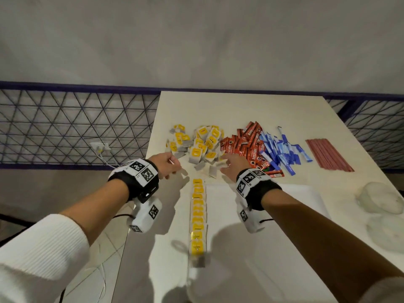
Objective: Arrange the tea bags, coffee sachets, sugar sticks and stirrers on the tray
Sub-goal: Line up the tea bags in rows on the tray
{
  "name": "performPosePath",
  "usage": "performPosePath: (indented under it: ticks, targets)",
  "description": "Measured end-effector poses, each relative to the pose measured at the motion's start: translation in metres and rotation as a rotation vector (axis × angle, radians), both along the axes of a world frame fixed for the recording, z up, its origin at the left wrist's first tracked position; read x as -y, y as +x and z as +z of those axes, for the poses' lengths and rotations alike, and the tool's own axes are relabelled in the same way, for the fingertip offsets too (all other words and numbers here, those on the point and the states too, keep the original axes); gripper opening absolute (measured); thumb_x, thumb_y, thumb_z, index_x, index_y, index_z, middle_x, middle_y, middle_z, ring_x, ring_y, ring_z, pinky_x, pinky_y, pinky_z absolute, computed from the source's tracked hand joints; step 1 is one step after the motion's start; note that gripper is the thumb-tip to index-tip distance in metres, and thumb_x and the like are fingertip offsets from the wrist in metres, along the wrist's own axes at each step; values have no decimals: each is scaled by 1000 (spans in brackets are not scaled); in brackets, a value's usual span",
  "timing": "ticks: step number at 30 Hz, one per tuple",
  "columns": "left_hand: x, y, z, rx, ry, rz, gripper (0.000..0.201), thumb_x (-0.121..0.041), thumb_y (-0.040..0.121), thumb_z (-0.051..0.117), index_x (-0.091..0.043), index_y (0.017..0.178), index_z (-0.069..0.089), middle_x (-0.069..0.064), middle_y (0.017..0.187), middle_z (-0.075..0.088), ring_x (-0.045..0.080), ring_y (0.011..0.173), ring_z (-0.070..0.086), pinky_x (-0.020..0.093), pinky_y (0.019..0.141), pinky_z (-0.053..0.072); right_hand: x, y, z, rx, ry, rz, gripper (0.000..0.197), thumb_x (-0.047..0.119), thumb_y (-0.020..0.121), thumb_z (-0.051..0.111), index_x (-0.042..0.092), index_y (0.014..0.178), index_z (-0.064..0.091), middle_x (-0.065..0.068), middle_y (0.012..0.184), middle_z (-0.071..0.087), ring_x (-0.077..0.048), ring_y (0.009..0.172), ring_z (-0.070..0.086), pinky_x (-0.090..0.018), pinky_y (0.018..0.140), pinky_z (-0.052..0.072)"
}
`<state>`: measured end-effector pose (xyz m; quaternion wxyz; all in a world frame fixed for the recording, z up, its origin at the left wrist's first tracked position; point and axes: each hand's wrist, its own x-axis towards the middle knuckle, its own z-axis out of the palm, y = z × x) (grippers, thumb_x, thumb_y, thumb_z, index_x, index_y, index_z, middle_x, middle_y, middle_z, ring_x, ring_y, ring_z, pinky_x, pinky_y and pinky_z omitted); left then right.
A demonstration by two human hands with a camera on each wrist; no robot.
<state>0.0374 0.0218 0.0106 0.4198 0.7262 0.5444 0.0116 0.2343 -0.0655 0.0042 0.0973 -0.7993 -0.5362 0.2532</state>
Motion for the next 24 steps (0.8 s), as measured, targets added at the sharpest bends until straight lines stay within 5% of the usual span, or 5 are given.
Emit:
performPosePath:
  ticks: [7, 12, 14, 17, 24]
  targets:
    - [-27, 26, -19, -123, 44, -180, 10, -24, 91, 55, -20, 100, 56, 2, 100, 57, 23, 98, 57, 20, 67, 37, -30, 11, -14, -62, -116, -132, 30, 19, 91, 55, 3, 116, 53, -15, 123, 54, -31, 113, 52, -32, 89, 42]
    - [-36, 48, -40, -129, 8, -333, 25, -16, 88, 55, -6, 109, 64, 12, 111, 62, 28, 110, 57, 26, 86, 41, -47, 11, -30, -112, -147, -221, 29, 26, 93, 53, 21, 70, 35, -1, 81, 46, -20, 93, 43, -31, 80, 38]
    - [-38, 54, -48, -125, 19, -365, 34, -19, 86, 61, -13, 119, 61, 7, 121, 56, 23, 112, 55, 23, 90, 40, -50, 9, -30, -136, -116, -233, 11, 27, 93, 53, 17, 88, 49, -3, 92, 52, -23, 96, 50, -30, 80, 41]
    - [-39, 64, -57, -114, 54, -431, 48, -28, 81, 70, -17, 125, 56, 3, 116, 41, 21, 114, 49, 22, 95, 37, -54, 5, -30, -69, -162, -180, 33, 26, 92, 54, 9, 119, 47, -10, 117, 57, -30, 110, 54, -30, 83, 43]
    - [-37, 90, -58, -354, 158, -476, 64, -60, 67, 70, -15, 111, 55, 4, 118, 36, 25, 105, 50, 33, 89, 44, -52, 0, -31, -31, -205, -8, 29, 12, 90, 53, 2, 118, 53, -14, 122, 57, -27, 113, 55, -29, 87, 45]
